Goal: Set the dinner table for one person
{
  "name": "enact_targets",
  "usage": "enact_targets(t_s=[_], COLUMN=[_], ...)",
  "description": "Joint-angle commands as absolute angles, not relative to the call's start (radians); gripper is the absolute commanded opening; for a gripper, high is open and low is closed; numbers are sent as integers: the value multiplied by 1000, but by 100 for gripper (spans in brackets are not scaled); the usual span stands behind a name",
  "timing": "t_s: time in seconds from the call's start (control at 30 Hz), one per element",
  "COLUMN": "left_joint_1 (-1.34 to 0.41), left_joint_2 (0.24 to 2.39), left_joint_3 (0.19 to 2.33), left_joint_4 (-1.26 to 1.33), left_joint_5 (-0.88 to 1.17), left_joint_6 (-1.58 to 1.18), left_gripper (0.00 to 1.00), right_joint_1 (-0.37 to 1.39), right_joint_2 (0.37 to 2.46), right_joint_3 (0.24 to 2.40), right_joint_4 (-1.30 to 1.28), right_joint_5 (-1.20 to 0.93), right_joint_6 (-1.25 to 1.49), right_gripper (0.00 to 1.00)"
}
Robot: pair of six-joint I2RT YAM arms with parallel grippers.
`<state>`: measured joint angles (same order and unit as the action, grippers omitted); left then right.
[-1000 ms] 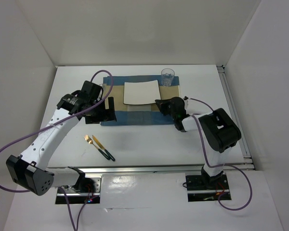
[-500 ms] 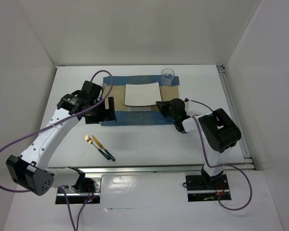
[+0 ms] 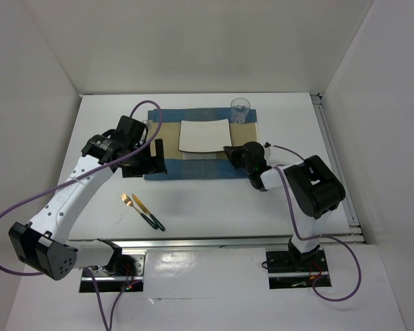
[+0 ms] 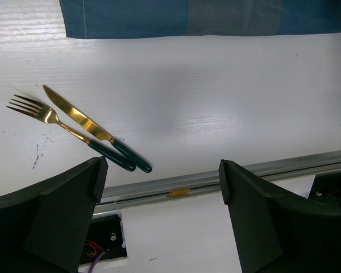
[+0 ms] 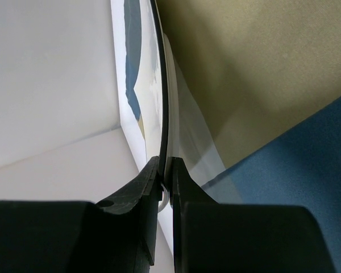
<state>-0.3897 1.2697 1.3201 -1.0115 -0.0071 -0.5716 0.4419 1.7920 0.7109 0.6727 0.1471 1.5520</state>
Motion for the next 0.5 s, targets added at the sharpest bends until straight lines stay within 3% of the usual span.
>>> enact_targets(t_s=[0.0, 0.17, 0.47], left_joint_1=[-394, -394, -394], left_joint_2=[1269, 1269, 1269], left_joint_3=[1324, 1324, 1315], left_joint_4=[-1014, -1014, -1014], left_joint_5=[-20, -20, -20], left_joint_6=[-543, -543, -543], left_gripper=[99, 99, 99], right_joint_1=[456, 456, 456], right_joint_2=[1766, 1766, 1755], right_joint_3=[748, 768, 798], right_joint_4=[859, 763, 652], right_joint_5=[170, 170, 161], right_joint_6=[1628, 1646, 1646], right_gripper=[0, 3, 44])
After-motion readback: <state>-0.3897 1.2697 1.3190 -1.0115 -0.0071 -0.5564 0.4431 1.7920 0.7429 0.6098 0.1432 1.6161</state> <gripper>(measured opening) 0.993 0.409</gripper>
